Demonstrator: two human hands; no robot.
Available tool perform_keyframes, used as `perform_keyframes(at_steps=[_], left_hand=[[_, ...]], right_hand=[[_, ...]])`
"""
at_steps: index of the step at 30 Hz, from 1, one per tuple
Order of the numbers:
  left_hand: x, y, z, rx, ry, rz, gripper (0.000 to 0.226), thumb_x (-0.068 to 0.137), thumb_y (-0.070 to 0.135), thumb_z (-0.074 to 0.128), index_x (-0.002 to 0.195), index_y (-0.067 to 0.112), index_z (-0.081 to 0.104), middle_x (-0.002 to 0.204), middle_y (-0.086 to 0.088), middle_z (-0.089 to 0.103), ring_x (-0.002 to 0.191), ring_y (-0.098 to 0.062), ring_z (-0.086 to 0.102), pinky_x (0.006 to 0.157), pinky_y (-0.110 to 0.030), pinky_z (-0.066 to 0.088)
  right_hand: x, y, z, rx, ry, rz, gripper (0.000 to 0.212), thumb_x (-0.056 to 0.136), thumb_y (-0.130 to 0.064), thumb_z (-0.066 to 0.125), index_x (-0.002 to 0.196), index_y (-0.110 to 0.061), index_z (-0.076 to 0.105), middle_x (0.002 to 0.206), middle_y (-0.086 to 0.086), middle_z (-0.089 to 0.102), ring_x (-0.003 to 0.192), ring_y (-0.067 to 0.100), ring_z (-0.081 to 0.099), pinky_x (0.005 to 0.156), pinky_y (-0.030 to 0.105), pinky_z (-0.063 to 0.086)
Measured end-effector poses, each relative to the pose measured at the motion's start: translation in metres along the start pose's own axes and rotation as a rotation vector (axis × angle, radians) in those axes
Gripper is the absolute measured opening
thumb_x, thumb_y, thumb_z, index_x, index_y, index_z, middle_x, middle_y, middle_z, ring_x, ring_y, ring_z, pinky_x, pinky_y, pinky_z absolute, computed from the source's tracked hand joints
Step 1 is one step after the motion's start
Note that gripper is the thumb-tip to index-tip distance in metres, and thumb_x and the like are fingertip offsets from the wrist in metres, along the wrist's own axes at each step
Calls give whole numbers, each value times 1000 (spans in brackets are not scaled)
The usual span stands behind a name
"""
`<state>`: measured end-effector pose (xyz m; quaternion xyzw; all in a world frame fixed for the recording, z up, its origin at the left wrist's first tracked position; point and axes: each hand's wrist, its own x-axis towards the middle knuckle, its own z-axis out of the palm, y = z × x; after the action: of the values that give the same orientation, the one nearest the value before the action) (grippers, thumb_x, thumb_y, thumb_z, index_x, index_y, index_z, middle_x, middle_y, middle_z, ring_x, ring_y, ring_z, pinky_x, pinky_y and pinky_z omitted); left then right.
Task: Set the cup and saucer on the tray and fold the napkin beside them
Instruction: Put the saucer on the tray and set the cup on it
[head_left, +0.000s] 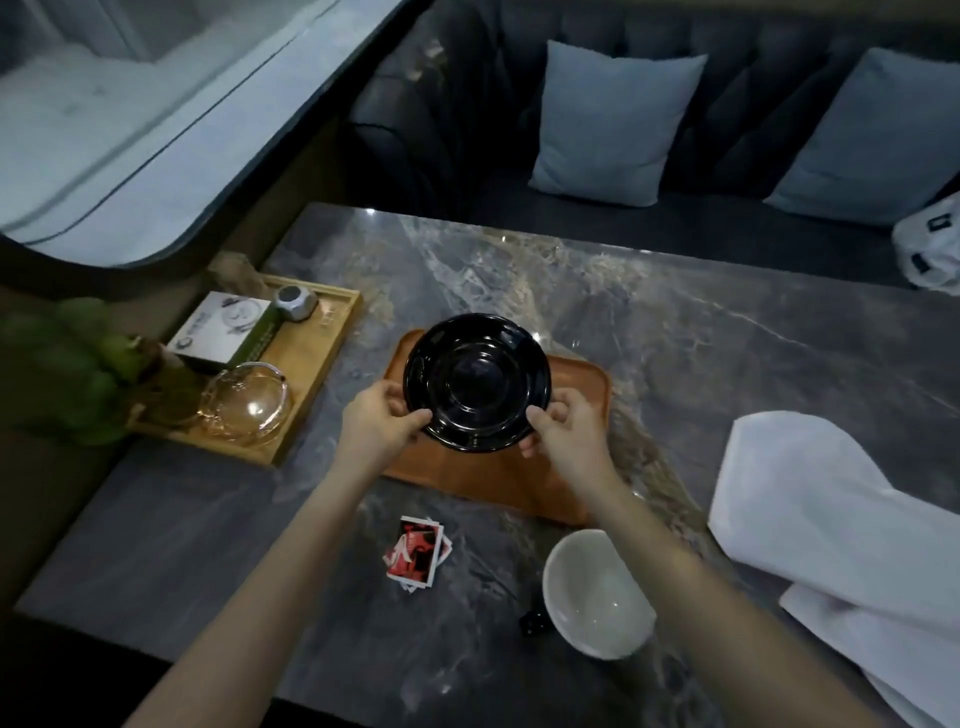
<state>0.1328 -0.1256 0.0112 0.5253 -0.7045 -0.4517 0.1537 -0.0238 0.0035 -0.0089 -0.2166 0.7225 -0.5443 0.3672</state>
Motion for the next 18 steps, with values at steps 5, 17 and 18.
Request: perform_keyframes(at_steps=[5, 17, 18], left_hand=[[18, -26, -7, 26, 71, -85, 23, 75, 10, 72, 95, 6, 61, 66, -5, 63, 63, -24, 66, 76, -41, 56], [46, -68, -1, 10, 46, -150, 21, 77, 8, 71, 94, 7, 57, 68, -13, 68, 69, -28, 68, 77, -49, 55], [46, -69, -1, 14, 48, -162, 23, 77, 9, 71, 96, 6, 57, 72, -14, 70, 71, -28, 68, 79, -48, 54]], right_hand=[[23, 11, 36, -54, -40, 86, 16, 94, -5, 48, 109, -7, 45, 72, 6, 57, 50, 15, 56, 56, 31, 53], [48, 42, 64, -117, -52, 153, 19, 92, -5, 50, 110, -8, 46, 65, 5, 59, 50, 16, 58, 63, 38, 54], [49, 42, 65, -122, -52, 152, 18, 92, -6, 50, 110, -8, 47, 65, 5, 60, 51, 17, 58, 65, 40, 54]])
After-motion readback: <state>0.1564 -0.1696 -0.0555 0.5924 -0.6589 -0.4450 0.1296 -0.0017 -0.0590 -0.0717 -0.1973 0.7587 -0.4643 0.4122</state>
